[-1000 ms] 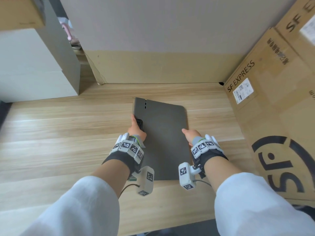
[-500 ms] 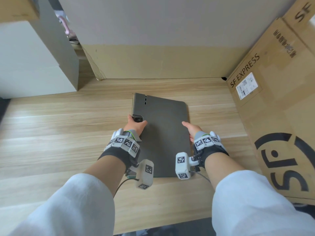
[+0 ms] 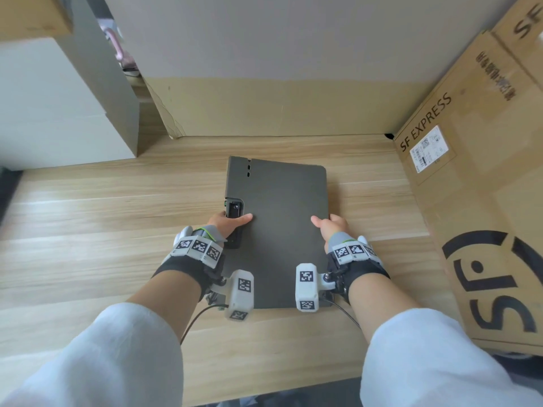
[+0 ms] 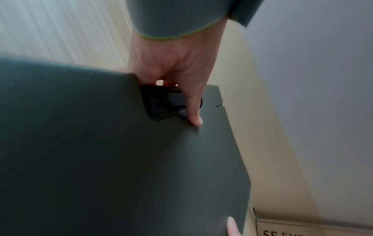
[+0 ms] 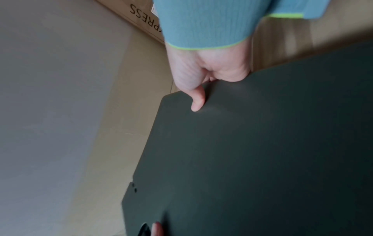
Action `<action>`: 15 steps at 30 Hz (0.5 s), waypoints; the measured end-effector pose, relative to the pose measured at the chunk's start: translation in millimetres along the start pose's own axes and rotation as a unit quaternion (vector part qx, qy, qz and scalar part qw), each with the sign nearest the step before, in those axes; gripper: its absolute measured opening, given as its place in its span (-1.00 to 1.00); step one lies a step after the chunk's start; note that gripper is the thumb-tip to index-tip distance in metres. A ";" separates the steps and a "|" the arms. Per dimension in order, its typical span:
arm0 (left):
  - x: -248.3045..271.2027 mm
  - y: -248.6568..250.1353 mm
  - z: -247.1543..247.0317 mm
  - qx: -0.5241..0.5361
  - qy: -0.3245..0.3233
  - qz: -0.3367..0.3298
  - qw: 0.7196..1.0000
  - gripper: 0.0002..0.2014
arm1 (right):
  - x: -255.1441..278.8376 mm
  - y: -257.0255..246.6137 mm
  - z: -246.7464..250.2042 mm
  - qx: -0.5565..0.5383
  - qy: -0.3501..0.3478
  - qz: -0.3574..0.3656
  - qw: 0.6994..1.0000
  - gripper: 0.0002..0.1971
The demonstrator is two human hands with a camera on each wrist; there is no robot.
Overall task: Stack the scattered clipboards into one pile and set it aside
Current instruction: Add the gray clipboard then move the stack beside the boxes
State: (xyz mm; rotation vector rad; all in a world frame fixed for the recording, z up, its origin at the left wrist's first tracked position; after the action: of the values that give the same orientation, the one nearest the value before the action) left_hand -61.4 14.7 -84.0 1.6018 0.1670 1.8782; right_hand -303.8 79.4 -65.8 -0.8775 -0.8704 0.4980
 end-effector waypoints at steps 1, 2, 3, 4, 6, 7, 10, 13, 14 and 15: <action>-4.9 -0.1 3.2 0.011 -0.020 -0.002 1.000 -0.12 | 1.2 -4.7 -1.0 -0.020 -0.001 0.012 1.000 -0.69; -5.0 2.8 7.4 0.023 -0.030 -0.008 0.999 -0.01 | 1.5 -10.8 -2.6 -0.042 -0.005 0.025 0.999 -0.70; -2.7 7.4 12.3 0.038 -0.030 -0.019 0.999 0.03 | 2.5 -18.8 -3.8 -0.060 -0.010 0.039 0.997 -0.69; 5.8 16.9 18.9 0.056 -0.018 -0.048 0.997 -0.06 | 3.3 -29.1 -5.0 -0.079 -0.014 0.053 0.995 -0.67; 28.4 36.3 34.2 0.066 0.017 -0.111 0.991 -0.43 | 5.8 -52.4 -8.8 -0.124 -0.034 0.086 0.988 -0.60; 40.2 46.6 42.4 0.072 0.027 -0.148 0.986 -0.55 | 8.2 -67.2 -10.6 -0.145 -0.049 0.109 0.982 -0.58; 58.6 66.0 67.5 0.088 0.049 -0.210 0.972 -0.70 | 17.3 -105.3 -19.3 -0.193 -0.121 0.169 0.959 -0.56; 60.7 73.0 91.8 0.089 0.065 -0.232 0.967 -0.42 | 25.9 -126.8 -27.9 -0.207 -0.157 0.187 0.947 -0.53; 62.9 73.3 97.3 0.080 0.060 -0.232 0.968 -0.33 | 27.6 -128.0 -32.3 -0.205 -0.161 0.185 0.948 -0.52; 62.8 73.1 101.6 0.070 0.065 -0.235 0.967 -0.30 | 30.2 -127.2 -35.2 -0.202 -0.164 0.183 0.948 -0.50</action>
State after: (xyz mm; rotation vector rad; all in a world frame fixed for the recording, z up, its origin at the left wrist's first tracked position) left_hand 1.0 -39.2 29.2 1.3752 0.6889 1.6208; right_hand -253.3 12.8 40.8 -1.3720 -1.1436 0.8224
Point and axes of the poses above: each hand's wrist, its own x-axis away from the middle knuckle, its own z-axis out of the back of the hand, y = z × x, the point moved 4 cm from there along -x, towards the middle knuckle, and after that the axes turned 12 degrees about z, right-handed, at the moved point
